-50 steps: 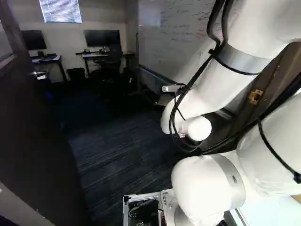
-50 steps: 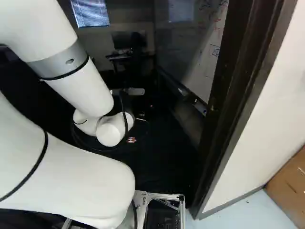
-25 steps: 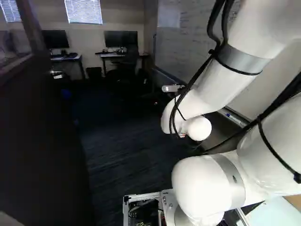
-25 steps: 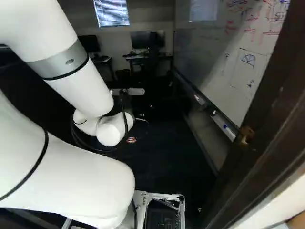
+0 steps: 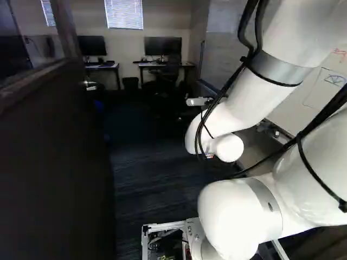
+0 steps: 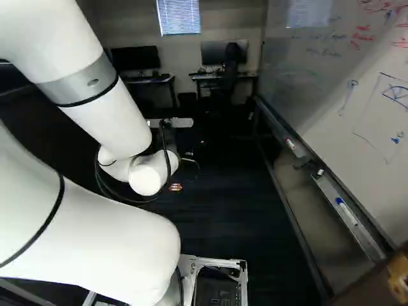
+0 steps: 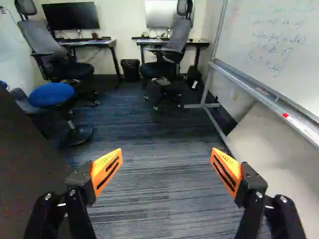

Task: Open the door and move inside

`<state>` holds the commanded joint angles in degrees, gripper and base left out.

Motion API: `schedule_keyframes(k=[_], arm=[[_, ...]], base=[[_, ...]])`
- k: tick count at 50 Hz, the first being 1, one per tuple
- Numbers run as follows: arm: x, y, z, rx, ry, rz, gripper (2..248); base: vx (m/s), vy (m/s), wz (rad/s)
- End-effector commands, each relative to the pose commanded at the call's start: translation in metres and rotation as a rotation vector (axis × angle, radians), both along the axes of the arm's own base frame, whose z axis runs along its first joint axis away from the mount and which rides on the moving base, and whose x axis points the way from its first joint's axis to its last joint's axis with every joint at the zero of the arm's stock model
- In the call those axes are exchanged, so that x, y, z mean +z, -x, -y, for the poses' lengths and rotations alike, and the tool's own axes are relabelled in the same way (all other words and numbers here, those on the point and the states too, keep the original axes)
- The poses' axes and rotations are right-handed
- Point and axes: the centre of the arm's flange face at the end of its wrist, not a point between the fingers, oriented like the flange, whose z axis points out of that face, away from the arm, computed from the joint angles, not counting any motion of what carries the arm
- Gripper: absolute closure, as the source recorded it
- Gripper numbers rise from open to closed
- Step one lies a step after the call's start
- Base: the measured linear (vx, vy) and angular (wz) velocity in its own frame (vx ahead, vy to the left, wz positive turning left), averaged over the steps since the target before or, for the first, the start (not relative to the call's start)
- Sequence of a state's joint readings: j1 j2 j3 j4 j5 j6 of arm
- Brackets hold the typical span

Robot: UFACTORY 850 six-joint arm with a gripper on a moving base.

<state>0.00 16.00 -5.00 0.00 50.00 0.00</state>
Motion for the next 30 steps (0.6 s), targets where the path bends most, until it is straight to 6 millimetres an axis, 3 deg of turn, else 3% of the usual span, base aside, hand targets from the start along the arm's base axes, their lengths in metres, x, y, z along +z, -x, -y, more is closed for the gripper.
schedule_keyframes(k=[8, 30], arm=[[0.0, 0.0, 0.0, 0.0, 0.0, 0.0, 3], [0.0, 0.0, 0.0, 0.0, 0.0, 0.0, 3]], base=[[0.205, 0.055, 0.228], [0.209, 0.007, 0.005]])
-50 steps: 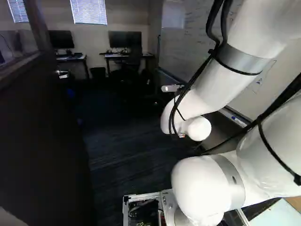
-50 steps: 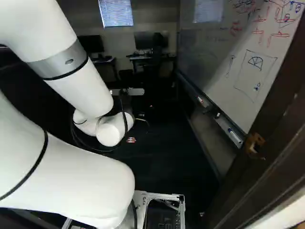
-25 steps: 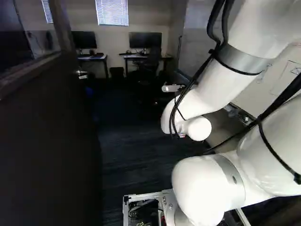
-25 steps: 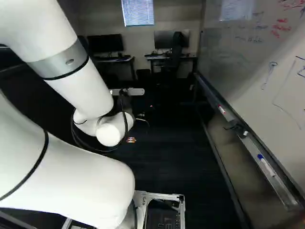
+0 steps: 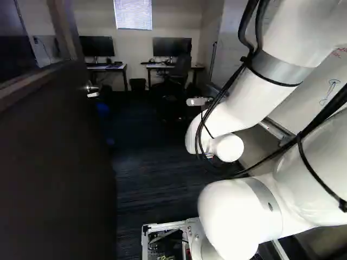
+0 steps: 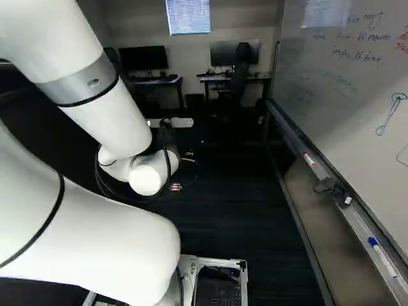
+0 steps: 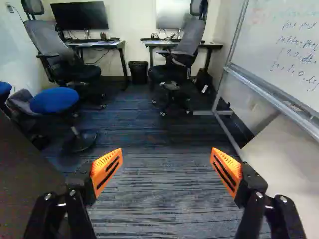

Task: Open the door and move inside

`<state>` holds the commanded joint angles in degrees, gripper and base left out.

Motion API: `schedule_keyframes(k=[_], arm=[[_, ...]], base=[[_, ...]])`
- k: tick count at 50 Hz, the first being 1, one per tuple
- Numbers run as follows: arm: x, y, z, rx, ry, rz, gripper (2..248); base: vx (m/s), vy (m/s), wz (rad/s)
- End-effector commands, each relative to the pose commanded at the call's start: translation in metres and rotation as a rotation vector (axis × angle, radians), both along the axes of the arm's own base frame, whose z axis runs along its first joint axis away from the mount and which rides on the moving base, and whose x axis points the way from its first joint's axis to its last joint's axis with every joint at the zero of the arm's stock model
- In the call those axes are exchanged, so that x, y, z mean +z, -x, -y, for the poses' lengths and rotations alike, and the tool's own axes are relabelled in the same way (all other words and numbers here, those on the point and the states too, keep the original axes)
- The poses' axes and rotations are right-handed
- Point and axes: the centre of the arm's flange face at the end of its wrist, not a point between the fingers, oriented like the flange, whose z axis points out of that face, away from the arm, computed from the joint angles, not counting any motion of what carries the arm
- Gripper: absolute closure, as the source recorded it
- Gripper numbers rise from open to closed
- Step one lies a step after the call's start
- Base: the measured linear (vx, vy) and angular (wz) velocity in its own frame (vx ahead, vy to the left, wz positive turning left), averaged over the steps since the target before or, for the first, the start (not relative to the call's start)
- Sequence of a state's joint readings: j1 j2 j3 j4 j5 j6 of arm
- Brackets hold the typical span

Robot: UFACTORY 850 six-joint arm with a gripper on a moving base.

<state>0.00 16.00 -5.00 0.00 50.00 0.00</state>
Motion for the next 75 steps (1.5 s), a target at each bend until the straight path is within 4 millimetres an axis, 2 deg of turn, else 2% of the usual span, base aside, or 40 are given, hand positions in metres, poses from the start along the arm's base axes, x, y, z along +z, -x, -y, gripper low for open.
schedule_keyframes(k=[49, 75], arm=[[0.0, 0.0, 0.0, 0.0, 0.0, 0.0, 3], [0.0, 0.0, 0.0, 0.0, 0.0, 0.0, 3]], base=[[0.195, 0.006, -0.002], [0.209, -0.027, -0.016]])
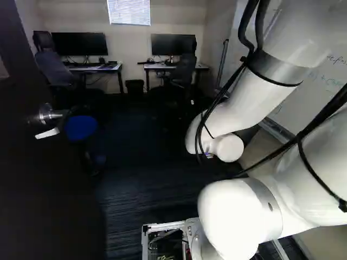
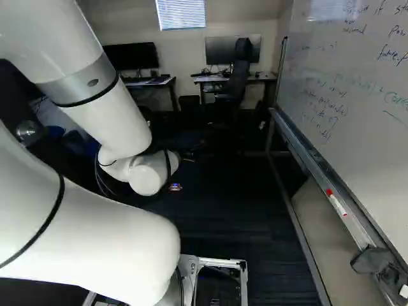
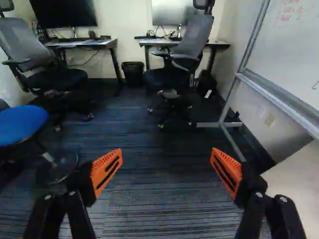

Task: Open the door and move inside

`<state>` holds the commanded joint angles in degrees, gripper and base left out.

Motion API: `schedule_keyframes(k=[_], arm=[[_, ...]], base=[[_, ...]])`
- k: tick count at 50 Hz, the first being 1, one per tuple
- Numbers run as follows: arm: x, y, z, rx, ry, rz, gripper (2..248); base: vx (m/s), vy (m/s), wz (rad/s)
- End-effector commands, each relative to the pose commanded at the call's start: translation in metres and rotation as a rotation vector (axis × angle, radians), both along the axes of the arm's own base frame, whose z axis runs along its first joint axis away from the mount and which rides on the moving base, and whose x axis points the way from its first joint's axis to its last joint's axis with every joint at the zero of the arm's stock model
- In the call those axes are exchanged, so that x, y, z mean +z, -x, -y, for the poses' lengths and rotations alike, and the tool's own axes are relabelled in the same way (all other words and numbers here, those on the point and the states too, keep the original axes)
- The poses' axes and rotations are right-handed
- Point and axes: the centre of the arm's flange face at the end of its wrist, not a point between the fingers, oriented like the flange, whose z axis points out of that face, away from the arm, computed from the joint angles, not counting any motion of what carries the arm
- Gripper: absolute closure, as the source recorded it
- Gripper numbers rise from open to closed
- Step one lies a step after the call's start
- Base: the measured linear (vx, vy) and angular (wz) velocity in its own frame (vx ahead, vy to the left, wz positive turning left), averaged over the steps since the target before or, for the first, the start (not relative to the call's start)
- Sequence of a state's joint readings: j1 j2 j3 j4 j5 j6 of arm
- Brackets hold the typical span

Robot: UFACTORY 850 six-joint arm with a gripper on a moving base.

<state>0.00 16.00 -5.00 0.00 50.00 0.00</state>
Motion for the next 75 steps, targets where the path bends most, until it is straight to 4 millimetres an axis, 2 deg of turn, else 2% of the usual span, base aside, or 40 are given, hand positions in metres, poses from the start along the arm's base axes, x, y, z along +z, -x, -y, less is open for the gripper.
schedule_keyframes(k=[75], arm=[[0.0, 0.0, 0.0, 0.0, 0.0, 0.0, 3]], base=[[0.2, -0.029, -0.007]])
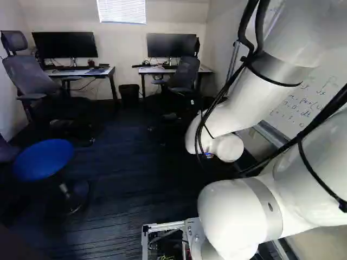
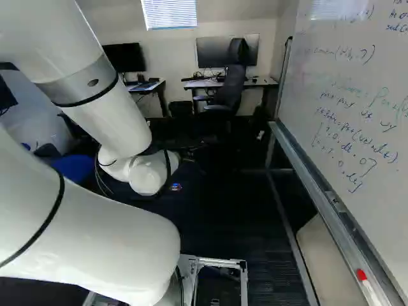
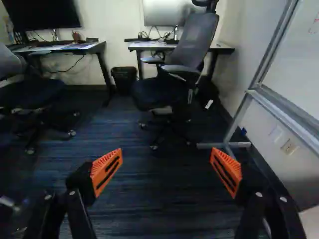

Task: Open the door and move inside

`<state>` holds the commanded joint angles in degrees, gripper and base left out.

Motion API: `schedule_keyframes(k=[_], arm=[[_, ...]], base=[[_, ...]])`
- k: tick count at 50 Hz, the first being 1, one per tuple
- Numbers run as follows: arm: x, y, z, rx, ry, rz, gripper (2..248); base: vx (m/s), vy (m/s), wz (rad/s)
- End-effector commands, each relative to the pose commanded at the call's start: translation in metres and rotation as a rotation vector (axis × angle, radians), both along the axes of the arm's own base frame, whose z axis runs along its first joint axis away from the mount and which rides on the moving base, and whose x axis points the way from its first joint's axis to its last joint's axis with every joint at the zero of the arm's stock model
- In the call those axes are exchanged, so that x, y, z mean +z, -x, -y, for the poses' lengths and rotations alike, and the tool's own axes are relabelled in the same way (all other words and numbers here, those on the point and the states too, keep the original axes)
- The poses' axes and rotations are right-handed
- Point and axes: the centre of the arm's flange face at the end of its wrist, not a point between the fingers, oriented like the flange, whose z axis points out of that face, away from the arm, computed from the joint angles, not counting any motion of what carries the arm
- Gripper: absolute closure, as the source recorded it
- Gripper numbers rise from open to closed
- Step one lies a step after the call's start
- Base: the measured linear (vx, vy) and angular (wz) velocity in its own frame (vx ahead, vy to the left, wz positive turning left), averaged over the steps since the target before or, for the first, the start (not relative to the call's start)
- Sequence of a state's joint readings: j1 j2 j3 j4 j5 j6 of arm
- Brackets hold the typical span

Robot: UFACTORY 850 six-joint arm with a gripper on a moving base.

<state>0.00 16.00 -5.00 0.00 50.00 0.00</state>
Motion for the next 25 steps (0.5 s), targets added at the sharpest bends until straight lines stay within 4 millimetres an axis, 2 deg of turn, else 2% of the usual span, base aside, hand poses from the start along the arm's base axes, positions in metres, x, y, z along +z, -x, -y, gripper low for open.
schedule_keyframes(k=[25], arm=[[0.0, 0.0, 0.0, 0.0, 0.0, 0.0, 3]], base=[[0.192, -0.02, -0.012]])
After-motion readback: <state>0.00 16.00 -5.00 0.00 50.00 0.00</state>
